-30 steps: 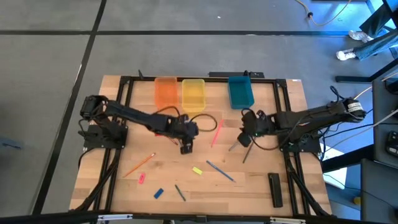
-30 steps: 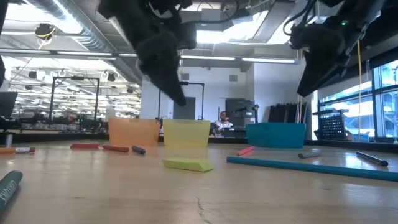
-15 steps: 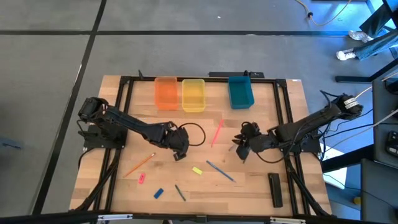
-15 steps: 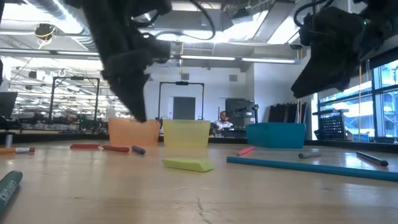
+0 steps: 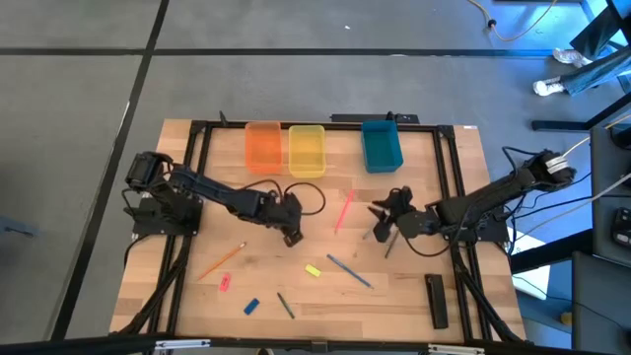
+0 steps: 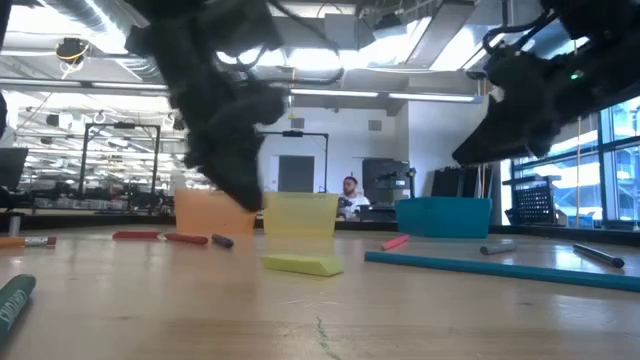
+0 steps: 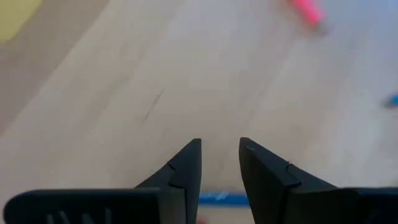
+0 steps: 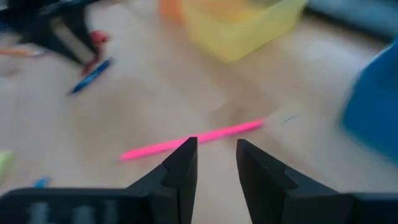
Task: Sort crayons/erasers/pens/pencils in bins
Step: Put the orange pencil into the orange bin
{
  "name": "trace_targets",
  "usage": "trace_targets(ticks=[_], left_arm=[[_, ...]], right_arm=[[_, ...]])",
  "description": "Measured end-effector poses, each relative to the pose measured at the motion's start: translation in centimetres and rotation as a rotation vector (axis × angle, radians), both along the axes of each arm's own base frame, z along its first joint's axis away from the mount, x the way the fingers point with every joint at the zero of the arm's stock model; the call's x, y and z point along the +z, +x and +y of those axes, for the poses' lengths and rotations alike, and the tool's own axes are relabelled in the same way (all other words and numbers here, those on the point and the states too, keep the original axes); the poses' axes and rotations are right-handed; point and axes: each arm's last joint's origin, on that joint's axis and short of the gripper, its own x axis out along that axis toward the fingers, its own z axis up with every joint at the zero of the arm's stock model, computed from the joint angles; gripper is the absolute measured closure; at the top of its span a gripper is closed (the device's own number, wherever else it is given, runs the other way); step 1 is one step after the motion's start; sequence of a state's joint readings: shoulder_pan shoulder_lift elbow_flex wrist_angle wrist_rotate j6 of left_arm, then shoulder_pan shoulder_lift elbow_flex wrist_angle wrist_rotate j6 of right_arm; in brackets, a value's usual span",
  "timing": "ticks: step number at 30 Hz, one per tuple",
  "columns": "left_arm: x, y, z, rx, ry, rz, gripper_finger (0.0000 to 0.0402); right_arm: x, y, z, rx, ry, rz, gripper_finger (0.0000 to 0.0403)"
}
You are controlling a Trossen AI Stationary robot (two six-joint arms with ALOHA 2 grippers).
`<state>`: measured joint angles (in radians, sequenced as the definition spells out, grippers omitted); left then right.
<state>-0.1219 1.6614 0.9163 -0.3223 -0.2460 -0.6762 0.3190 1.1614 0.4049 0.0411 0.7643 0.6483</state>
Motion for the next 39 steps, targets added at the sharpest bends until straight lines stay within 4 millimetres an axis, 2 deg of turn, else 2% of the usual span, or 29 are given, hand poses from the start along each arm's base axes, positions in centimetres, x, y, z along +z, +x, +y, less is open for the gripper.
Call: trace_targets(ticks=[7, 13, 17, 20, 27, 39], left_arm=[[-0.5, -1.3, 0.1, 0.013, -0.049, 0.132, 0.0302], [0.1, -2.3, -0.5, 0.074, -0.167, 0.183, 0.0302], [0.1, -4.0, -1.6, 0.111, -0.175, 0.314, 0.0302], [0.1, -5.2, -3.0, 0.12, -0.163, 0.392, 0.03], [0.1, -6.6, -5.6, 0.064, -0.141, 0.454, 0.03], [0.3, -7.5, -6.7, 0.01, -0.115, 0.486, 0.0297]], right_arm=[[0.5, 0.7, -2.6, -0.087, -0.189, 0.052, 0.0287], [1.8, 1.9, -6.5, -0.008, -0.227, 0.008, 0.0287], [2.5, 2.1, -8.9, 0.003, -0.228, -0.056, 0.0287], [3.0, 2.2, -9.8, 0.015, -0.217, -0.119, 0.0287], [2.9, 2.2, -10.3, -0.023, -0.157, -0.165, 0.0287], [1.8, 2.8, -10.1, 0.023, -0.02, -0.182, 0.0287]])
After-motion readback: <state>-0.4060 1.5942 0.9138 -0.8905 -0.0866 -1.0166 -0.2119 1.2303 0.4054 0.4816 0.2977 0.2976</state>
